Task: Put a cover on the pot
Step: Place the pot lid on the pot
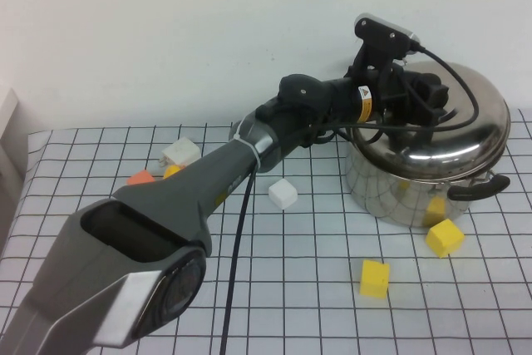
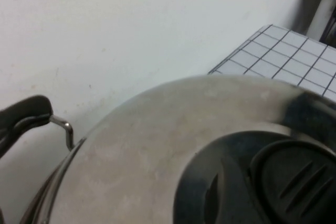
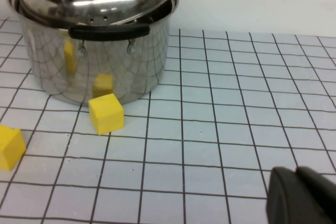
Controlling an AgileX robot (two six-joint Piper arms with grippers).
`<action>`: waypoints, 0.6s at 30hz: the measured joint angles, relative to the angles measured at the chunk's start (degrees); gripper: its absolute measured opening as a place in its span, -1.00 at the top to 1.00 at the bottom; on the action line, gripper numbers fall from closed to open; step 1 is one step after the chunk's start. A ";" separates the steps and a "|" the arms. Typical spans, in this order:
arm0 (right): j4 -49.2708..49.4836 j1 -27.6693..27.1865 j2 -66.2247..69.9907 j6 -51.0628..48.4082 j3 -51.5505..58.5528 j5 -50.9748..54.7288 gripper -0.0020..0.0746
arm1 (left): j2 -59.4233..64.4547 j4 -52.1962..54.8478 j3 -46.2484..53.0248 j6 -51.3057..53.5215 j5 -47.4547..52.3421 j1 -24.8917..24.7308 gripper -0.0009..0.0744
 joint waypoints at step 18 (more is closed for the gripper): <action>0.00 0.00 0.00 0.00 0.00 0.00 0.92 | -2.04 0.46 1.39 1.32 -0.45 0.00 0.10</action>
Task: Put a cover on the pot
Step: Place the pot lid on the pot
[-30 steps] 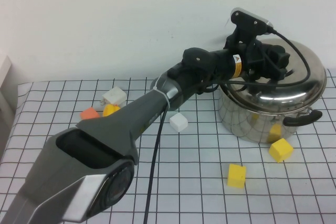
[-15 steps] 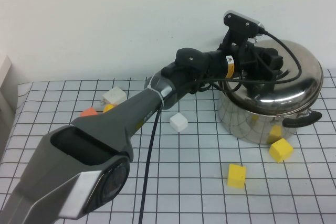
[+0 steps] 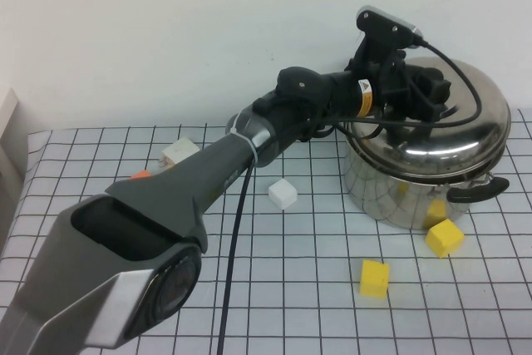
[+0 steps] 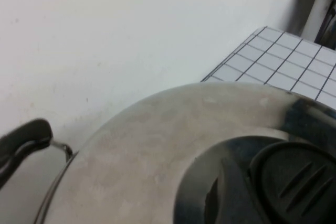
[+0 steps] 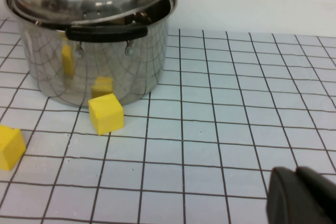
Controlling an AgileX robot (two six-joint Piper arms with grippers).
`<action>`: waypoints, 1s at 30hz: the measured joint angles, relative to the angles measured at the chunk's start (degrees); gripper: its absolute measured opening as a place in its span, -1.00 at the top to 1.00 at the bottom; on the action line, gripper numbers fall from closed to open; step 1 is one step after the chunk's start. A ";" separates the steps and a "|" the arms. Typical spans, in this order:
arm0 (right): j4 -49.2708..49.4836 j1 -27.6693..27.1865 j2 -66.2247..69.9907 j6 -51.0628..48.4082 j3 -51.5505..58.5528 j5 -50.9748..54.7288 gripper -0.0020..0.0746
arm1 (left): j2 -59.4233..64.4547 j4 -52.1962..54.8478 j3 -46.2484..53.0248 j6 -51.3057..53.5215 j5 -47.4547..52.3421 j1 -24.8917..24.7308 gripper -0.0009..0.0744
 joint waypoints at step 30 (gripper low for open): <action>0.00 0.00 0.00 0.00 0.00 0.00 0.92 | -4.17 -0.88 9.98 4.96 1.13 0.00 0.10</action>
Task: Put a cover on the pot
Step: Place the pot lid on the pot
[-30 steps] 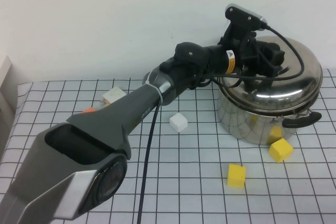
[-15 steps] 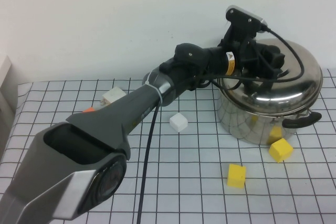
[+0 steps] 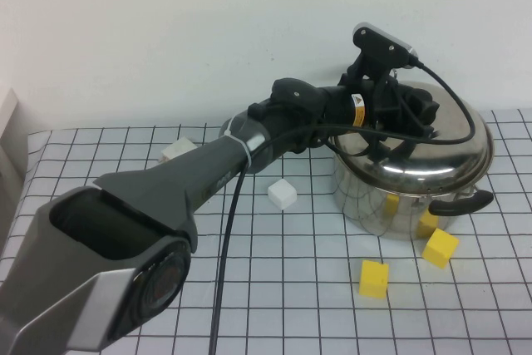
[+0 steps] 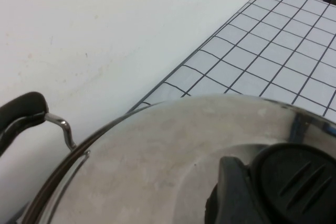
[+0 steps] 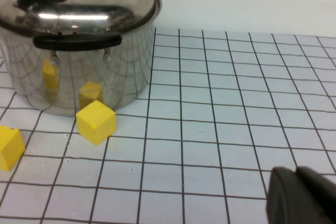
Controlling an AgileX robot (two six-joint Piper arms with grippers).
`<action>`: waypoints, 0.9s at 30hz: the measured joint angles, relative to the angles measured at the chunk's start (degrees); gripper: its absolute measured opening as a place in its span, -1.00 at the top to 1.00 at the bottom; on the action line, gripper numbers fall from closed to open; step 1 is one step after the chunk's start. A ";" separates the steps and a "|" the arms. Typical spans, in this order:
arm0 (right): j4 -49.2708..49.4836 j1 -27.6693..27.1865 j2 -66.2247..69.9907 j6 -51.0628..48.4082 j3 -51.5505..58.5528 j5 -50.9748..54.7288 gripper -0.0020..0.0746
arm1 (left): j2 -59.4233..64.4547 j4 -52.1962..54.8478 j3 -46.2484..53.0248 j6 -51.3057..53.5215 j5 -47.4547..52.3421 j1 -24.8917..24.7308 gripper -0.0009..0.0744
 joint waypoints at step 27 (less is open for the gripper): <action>0.00 0.00 0.00 0.00 0.00 0.00 0.92 | -8.75 0.16 3.44 2.24 4.70 0.00 -0.61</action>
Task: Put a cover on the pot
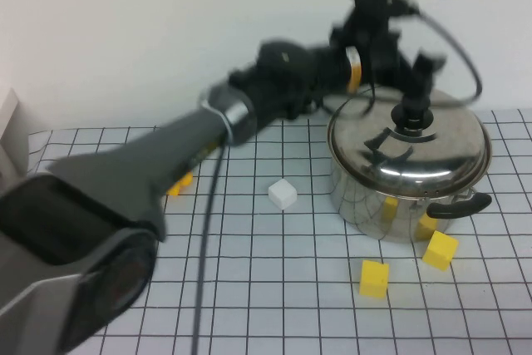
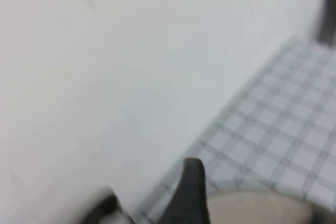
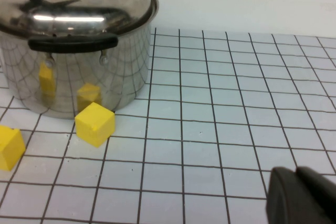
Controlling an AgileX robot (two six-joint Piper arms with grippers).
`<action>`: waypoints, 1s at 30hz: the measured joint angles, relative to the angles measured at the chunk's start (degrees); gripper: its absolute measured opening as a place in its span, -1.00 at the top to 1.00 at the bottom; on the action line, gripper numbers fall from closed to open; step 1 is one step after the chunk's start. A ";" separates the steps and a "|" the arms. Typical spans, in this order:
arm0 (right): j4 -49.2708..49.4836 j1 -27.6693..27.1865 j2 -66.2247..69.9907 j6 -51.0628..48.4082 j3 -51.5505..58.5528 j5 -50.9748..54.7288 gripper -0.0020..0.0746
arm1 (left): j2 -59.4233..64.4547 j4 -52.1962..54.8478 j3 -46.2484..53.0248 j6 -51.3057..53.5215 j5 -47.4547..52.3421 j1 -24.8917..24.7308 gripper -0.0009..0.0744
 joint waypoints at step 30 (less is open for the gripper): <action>0.00 0.00 0.00 0.00 0.00 0.00 0.92 | -59.07 -11.66 35.85 16.87 38.03 9.65 0.98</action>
